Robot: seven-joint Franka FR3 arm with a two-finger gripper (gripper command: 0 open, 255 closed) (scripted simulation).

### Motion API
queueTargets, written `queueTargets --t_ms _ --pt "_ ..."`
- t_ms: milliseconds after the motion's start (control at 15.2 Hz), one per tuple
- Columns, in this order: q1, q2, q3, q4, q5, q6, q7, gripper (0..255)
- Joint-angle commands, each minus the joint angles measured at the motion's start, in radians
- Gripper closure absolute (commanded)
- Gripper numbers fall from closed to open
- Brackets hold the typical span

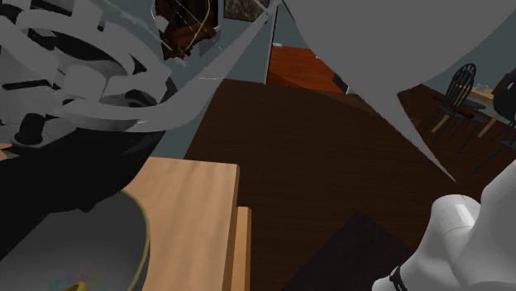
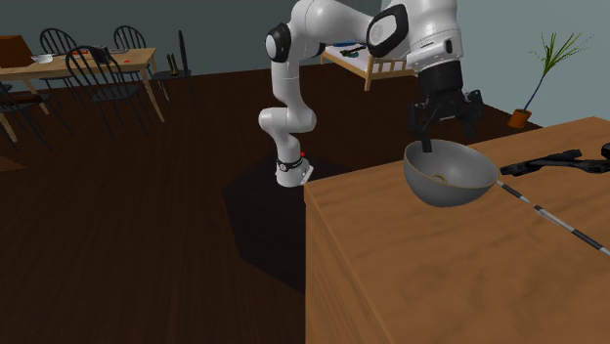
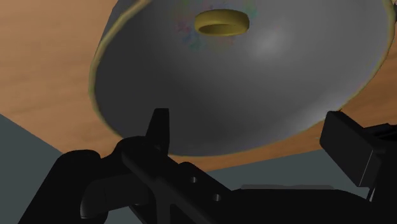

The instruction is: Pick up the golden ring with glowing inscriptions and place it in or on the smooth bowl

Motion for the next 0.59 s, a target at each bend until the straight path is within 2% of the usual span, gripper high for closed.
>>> queueTargets --t_ms 0,528 --pt "-0.004 -0.036 -0.005 0.021 0.034 -0.047 -0.020 0" --pt "-0.005 -0.050 -0.008 0.030 0.046 -0.067 -0.028 0"
